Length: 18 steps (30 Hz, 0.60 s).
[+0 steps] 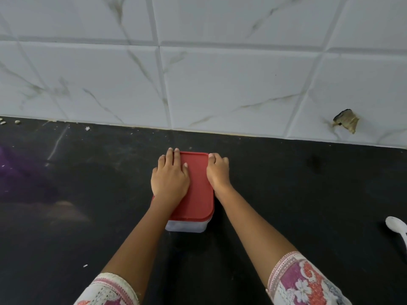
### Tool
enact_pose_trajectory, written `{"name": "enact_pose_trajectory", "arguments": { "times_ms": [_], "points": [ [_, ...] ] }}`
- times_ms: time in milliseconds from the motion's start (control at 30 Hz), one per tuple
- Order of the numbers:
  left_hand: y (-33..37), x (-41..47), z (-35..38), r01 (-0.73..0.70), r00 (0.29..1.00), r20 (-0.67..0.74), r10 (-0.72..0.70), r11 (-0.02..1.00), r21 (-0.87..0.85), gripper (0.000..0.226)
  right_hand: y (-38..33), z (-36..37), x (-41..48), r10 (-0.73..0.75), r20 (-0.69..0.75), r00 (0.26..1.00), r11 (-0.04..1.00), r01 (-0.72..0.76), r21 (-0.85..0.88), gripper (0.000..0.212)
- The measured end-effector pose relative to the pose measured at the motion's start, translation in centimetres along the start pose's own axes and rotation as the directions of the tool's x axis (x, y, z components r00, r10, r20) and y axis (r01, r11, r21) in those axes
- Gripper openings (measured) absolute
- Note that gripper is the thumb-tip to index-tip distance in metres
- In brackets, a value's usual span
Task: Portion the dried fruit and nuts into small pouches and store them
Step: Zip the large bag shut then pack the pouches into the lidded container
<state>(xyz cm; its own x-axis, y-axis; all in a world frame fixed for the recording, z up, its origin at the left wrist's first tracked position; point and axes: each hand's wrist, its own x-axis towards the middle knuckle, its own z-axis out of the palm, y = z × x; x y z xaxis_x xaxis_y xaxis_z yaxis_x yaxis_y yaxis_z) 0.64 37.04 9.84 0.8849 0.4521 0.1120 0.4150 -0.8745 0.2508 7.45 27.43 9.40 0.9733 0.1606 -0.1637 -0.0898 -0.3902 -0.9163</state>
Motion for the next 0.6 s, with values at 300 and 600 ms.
{"name": "enact_pose_trajectory", "arguments": {
  "times_ms": [300,600],
  "points": [
    [0.2,0.0,0.1,0.009,1.000,0.029,-0.010,0.999,0.032,0.056,0.2,0.1,0.5,0.046,-0.008,0.999,0.999,-0.046,0.015,0.038],
    [0.0,-0.3,0.1,0.026,0.996,0.083,-0.031,0.998,0.062,0.056,-0.1,0.3,-0.7,0.108,0.053,0.993,0.988,-0.113,0.108,0.046]
  ]
}}
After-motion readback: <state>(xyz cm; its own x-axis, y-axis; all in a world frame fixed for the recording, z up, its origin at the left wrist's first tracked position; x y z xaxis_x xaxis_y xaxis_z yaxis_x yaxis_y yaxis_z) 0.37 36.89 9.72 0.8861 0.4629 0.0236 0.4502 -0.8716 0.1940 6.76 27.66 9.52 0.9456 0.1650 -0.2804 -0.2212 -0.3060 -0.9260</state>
